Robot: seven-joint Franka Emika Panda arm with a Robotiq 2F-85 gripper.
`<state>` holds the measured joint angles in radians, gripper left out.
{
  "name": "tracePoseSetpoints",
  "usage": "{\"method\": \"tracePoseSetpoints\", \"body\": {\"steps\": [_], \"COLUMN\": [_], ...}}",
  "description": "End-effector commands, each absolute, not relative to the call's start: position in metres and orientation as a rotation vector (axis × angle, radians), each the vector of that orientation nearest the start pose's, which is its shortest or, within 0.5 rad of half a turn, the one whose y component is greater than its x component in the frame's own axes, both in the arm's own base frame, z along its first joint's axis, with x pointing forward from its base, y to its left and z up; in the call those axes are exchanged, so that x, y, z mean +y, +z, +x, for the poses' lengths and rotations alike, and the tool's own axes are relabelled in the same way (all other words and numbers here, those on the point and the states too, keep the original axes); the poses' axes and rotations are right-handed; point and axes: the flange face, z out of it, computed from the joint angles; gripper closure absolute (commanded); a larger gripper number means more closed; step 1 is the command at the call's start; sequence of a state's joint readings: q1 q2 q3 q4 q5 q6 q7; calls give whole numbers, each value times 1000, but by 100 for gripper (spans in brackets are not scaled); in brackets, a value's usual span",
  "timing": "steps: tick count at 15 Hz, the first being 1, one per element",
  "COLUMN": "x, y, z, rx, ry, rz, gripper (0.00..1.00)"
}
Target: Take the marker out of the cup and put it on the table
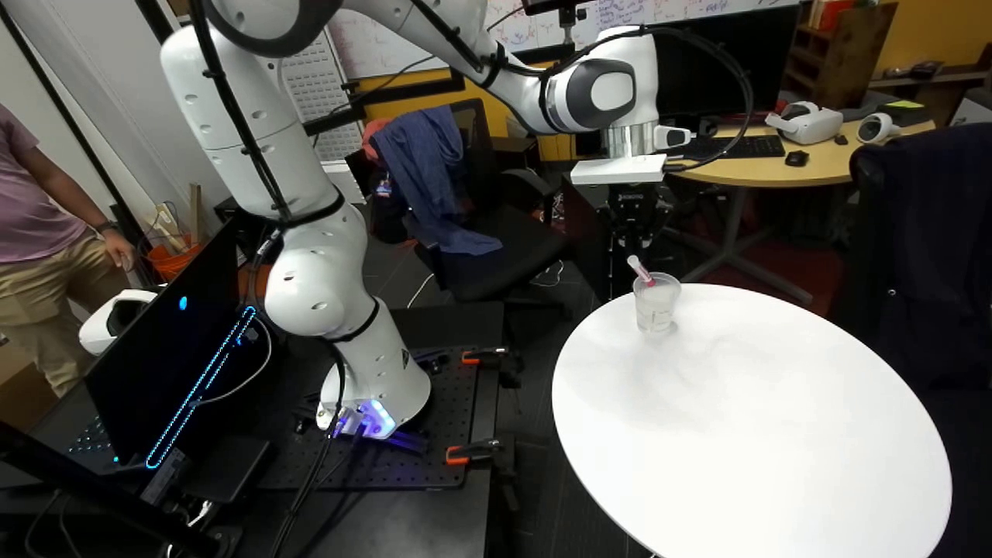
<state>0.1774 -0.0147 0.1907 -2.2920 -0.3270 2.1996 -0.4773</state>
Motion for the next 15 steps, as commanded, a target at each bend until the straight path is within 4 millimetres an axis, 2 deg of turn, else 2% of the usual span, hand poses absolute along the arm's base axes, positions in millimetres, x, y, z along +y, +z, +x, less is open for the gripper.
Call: {"method": "tracePoseSetpoints", "body": {"steps": [1,4,9,12,15], "x": [144,115,62,37,27], "y": [364,366,354,337,308], "z": [464,470,494,512,531], "rx": [-1538,-1392,-1178,-1081,-990], "ry": [128,112,90,50,9], "rz": [-3043,-3120,-3192,-3215,-3237], "gripper": [95,95,95,95,95]}}
